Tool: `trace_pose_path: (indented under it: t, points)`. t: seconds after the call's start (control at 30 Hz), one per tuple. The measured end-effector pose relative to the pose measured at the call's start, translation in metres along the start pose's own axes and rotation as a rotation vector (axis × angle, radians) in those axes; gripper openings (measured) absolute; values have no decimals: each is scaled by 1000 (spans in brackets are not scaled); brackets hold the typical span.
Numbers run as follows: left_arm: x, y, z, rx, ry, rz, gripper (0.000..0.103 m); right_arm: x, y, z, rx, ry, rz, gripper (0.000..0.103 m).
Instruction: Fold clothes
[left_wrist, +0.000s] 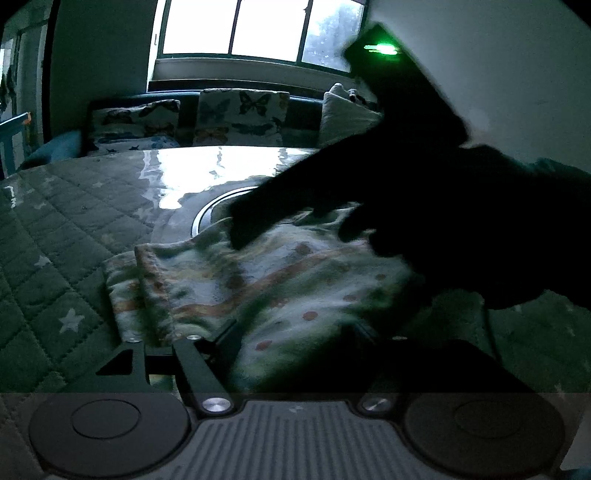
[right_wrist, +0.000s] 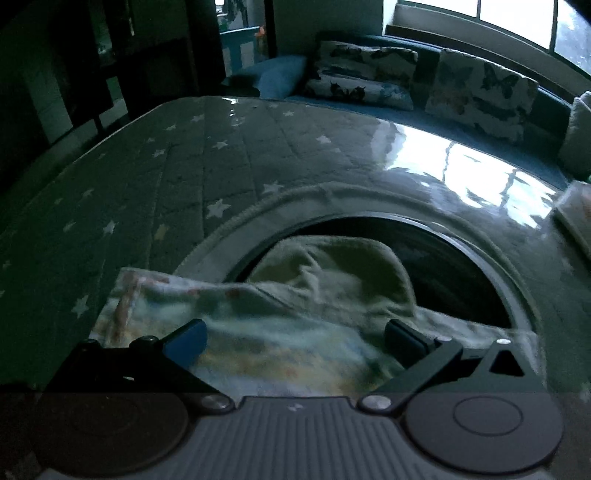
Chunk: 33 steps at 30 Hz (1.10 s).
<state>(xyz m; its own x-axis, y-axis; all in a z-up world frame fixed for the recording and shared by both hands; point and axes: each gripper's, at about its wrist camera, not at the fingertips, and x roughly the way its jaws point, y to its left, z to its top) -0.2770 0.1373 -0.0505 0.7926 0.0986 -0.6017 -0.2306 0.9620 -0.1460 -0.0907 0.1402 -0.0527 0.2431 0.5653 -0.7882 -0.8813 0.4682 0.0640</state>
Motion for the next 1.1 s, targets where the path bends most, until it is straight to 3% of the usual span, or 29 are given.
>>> trace_pose_path:
  t: [0.43, 0.97, 1.1]
  points:
    - [0, -5, -2, 36, -3, 40, 71, -53, -67, -80, 15, -25, -33, 103]
    - [-26, -2, -5, 113, 31, 25, 71, -80, -81, -113, 74, -53, -32, 103]
    - [-38, 2, 8, 87, -10, 16, 70, -92, -83, -112, 78, -78, -38, 103]
